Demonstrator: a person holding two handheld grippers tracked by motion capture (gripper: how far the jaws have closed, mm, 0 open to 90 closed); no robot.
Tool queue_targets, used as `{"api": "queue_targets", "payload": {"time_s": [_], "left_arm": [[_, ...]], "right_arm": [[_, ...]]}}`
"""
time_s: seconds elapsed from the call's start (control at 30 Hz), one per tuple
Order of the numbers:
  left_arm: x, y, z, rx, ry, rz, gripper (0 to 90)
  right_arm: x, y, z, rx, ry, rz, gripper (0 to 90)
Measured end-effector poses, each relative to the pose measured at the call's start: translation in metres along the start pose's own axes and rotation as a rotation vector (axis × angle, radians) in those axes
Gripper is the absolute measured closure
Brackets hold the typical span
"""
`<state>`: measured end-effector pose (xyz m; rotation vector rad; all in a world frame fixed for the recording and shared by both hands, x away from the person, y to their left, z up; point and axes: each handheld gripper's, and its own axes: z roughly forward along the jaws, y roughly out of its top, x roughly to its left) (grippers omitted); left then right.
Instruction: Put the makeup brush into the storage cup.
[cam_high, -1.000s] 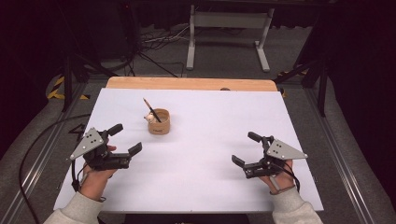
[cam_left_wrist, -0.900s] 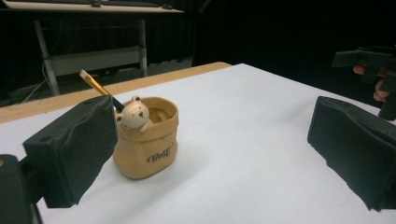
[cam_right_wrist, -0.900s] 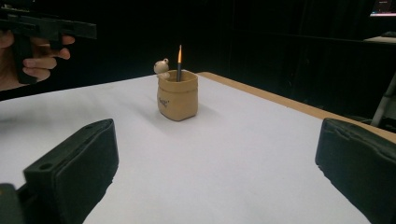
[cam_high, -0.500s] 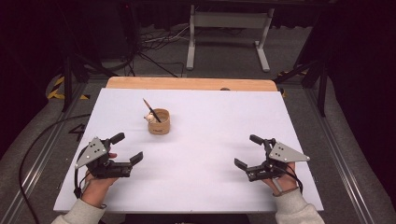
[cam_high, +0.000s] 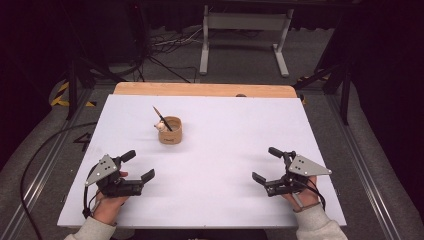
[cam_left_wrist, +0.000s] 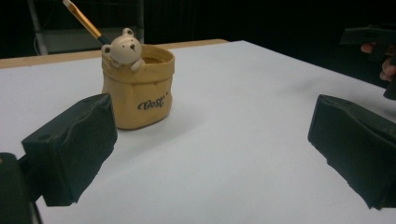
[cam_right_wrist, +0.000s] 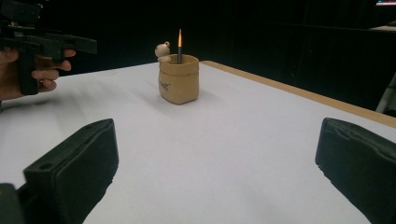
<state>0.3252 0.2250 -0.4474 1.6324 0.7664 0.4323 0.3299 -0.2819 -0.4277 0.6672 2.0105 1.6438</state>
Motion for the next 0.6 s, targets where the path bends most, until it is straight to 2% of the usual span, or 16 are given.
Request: {"api": "queue_targets", "payload": {"time_s": [0.07,0.17,0.4,0.6], "left_arm": [[-0.0026,-0.0014,0.0015,0.013,0.008,0.037,1.9],[-0.0037,-0.0025,0.0031,0.021,0.009,0.04,1.8],[-0.0013,-0.006,0.0052,0.013,0.007,0.011,1.8],[-0.0007,-0.0074,0.0045,0.004,0.019,-0.002,1.8]], "right_arm": [[-0.0005,-0.0006,-0.0009,0.001,-0.001,0.001,0.0],[-0.0012,-0.0011,-0.0015,0.001,-0.002,0.006,0.0],[-0.0012,-0.0015,-0.0014,0.007,0.002,0.006,0.0],[-0.0014,-0.002,0.0015,0.026,0.016,0.03,0.0]]}}
